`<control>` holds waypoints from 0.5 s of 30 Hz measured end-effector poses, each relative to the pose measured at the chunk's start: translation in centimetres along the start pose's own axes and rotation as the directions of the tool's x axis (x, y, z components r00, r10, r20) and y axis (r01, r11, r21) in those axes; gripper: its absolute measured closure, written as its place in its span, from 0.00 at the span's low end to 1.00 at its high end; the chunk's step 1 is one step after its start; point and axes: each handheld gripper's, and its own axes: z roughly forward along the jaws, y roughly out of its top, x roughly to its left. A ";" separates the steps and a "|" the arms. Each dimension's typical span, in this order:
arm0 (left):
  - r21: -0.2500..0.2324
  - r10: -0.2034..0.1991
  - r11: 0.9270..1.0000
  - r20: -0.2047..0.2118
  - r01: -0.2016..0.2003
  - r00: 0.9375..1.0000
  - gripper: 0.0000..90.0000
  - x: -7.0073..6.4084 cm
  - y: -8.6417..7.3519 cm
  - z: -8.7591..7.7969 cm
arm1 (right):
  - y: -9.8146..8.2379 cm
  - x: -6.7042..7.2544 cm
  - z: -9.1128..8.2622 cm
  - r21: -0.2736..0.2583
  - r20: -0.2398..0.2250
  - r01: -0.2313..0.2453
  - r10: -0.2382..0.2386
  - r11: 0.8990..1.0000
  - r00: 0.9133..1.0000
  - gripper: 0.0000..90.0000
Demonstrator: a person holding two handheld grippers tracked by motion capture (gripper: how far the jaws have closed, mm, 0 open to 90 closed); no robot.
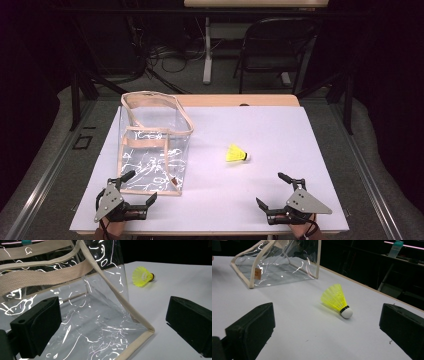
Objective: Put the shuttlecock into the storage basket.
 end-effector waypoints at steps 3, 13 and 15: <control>0.002 -0.002 1.000 -0.001 0.002 1.000 0.00 0.0 0.0 0.0 | 0.0 -0.1 0.1 0.001 -0.005 -0.004 0.004 1.000 1.000 0.00; 0.003 -0.002 1.000 0.001 0.002 1.000 0.00 -0.1 0.0 0.0 | -0.1 -0.2 0.4 0.017 -0.015 -0.006 0.006 1.000 1.000 0.00; 0.001 -0.001 1.000 0.002 0.001 1.000 0.00 -0.1 0.0 0.0 | -0.2 -0.2 0.5 0.021 -0.016 -0.005 0.006 1.000 1.000 0.00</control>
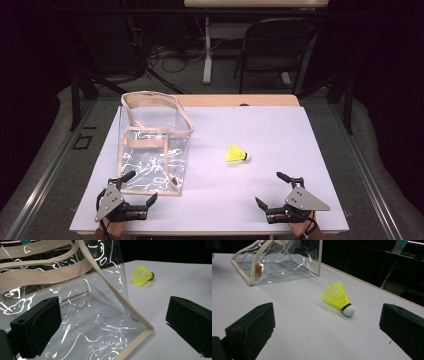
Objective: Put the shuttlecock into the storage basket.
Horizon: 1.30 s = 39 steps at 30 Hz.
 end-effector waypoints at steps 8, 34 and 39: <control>-0.001 -0.001 1.000 0.002 0.001 1.000 0.00 0.0 0.0 -0.2 | 0.2 -0.1 0.4 0.026 -0.004 0.016 -0.016 1.000 1.000 0.00; 0.001 -0.003 1.000 0.004 0.003 1.000 0.00 0.0 0.0 -0.2 | 0.6 -1.4 2.4 0.143 -0.053 0.036 -0.029 0.989 0.998 0.00; 0.002 -0.002 1.000 0.005 0.002 1.000 0.00 0.0 0.0 -0.1 | 0.7 -1.7 2.8 0.163 -0.067 0.034 -0.024 0.986 0.997 0.00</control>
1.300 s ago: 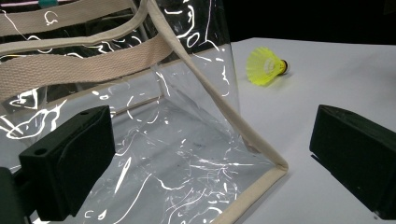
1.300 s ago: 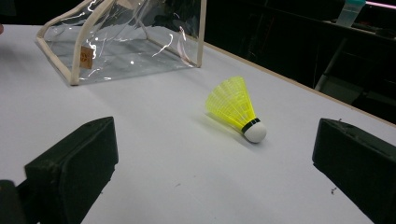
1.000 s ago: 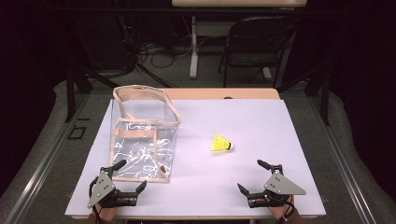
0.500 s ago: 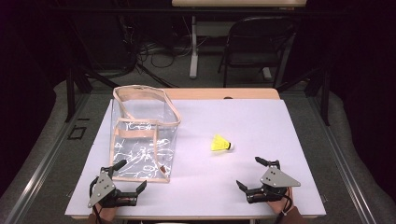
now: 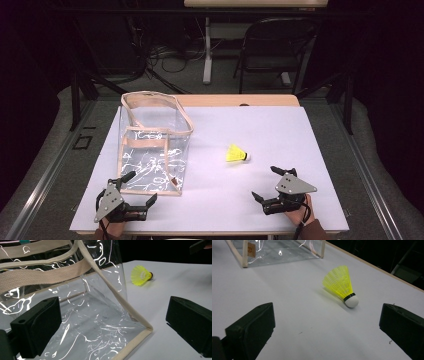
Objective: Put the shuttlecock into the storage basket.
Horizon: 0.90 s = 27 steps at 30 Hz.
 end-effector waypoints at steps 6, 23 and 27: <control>0.001 0.002 1.000 0.001 -0.002 1.000 0.00 0.0 0.0 0.0 | 0.3 -0.3 0.5 0.015 -0.009 0.006 -0.006 1.000 1.000 0.00; 0.000 0.001 1.000 0.001 -0.001 1.000 0.00 0.0 0.0 0.0 | 1.3 -1.4 2.1 0.033 -0.033 0.025 -0.024 0.999 0.999 0.00; 0.000 0.003 1.000 -0.001 -0.003 1.000 0.00 0.0 0.0 0.0 | 1.6 -1.6 2.4 0.042 -0.039 0.033 -0.032 0.999 0.999 0.00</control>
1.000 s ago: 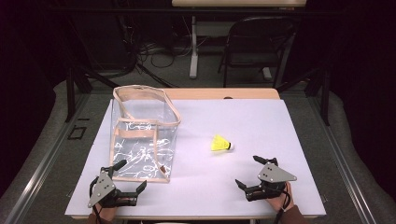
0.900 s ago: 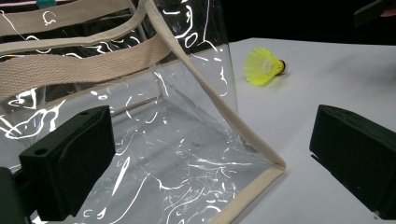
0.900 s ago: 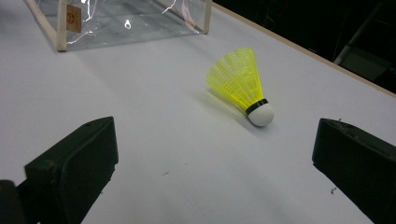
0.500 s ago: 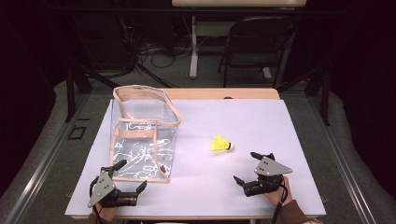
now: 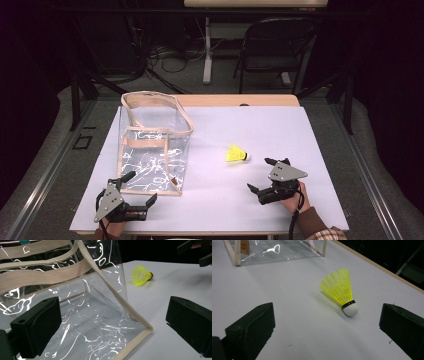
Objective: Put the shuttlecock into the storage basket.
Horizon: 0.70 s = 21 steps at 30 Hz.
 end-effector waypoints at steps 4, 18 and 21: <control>-0.001 0.000 1.000 0.002 0.000 1.000 0.00 0.0 0.0 0.0 | 0.2 -0.3 0.3 0.000 -0.002 0.007 -0.007 1.000 1.000 0.00; -0.001 -0.002 1.000 0.001 0.002 1.000 0.00 0.0 0.0 0.0 | 1.1 -1.9 1.0 0.046 -0.001 0.018 -0.018 0.999 1.000 0.00; -0.001 -0.002 1.000 0.001 0.002 1.000 0.00 0.1 0.0 0.0 | 1.3 -2.2 1.2 0.068 -0.023 0.014 -0.013 0.998 1.000 0.00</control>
